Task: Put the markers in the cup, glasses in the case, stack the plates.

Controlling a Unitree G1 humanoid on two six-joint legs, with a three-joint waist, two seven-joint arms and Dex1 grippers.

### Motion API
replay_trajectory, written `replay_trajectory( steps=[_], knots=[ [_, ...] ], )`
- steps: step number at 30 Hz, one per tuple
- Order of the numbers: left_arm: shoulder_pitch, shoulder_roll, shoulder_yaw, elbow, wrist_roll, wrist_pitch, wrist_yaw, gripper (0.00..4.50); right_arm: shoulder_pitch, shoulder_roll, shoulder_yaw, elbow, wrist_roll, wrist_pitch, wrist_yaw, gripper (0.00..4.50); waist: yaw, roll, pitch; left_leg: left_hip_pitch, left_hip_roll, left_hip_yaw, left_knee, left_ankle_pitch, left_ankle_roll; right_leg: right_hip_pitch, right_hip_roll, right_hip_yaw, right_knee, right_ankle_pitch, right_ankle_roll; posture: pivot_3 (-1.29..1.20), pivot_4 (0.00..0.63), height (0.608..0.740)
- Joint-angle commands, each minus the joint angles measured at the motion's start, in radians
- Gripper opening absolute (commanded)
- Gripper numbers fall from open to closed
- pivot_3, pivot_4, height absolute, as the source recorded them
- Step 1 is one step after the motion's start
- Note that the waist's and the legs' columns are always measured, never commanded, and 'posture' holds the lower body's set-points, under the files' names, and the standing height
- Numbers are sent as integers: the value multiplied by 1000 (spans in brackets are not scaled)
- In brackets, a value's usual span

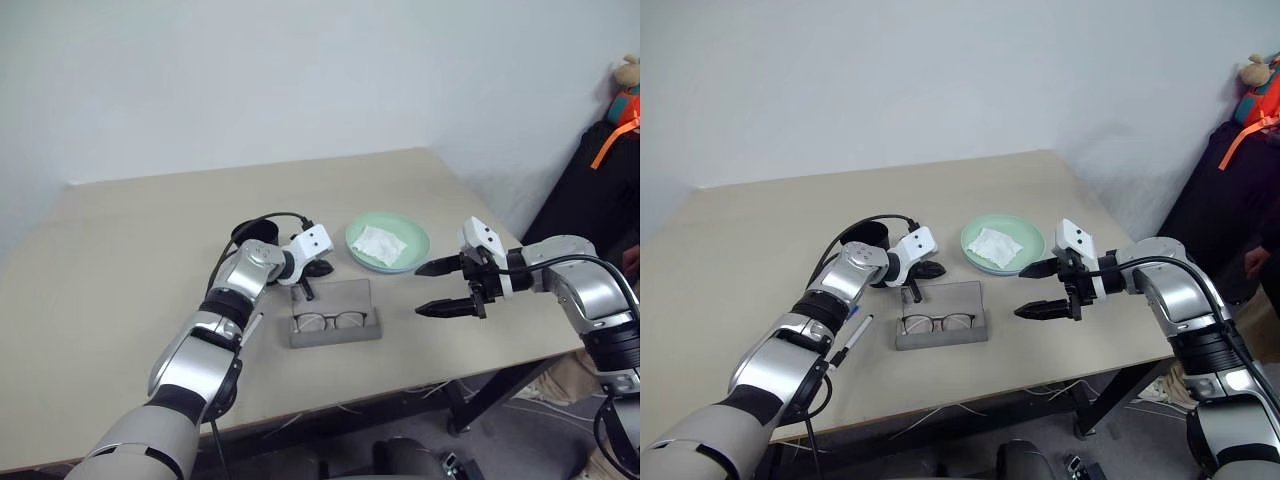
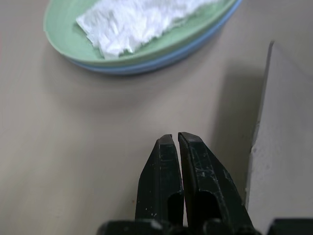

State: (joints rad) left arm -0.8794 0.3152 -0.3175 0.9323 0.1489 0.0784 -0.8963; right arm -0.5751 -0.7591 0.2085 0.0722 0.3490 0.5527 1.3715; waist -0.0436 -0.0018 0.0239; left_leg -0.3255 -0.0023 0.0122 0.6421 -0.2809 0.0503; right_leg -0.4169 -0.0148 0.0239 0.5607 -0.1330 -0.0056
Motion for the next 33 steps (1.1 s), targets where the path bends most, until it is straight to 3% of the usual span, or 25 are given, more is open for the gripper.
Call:
replay_trajectory(
  steps=[1,9,15,26,33],
  knots=[
    [-11,4,-5,-50,2,-18,-58,87,-21,2,-17,-16,4,-6,-4,4500,0,0,0,0,0,0,0,0,0,0,0,0,0,0,0,0,0,735],
    [110,74,-44,-312,-51,39,-338,87,-22,4,-16,-15,4,-9,-9,4500,-2,0,0,1,0,1,-2,0,0,2,0,1,0,-1,-1,0,0,735],
    [173,115,-62,-466,-72,117,-427,87,-21,6,-16,-15,4,-11,-10,4500,-2,0,0,1,0,1,-1,0,0,2,0,1,0,-1,-1,0,0,735],
    [201,140,-37,-575,-99,187,-417,87,-22,6,-14,-12,2,-14,-7,4500,-2,0,0,1,1,1,0,0,0,2,0,1,0,-1,-2,0,0,735],
    [277,173,53,-899,-265,526,-397,87,-32,13,-12,-8,0,-16,-9,4500,-3,0,0,1,1,1,0,0,0,0,0,1,0,-1,-1,0,0,735]
  ],
)
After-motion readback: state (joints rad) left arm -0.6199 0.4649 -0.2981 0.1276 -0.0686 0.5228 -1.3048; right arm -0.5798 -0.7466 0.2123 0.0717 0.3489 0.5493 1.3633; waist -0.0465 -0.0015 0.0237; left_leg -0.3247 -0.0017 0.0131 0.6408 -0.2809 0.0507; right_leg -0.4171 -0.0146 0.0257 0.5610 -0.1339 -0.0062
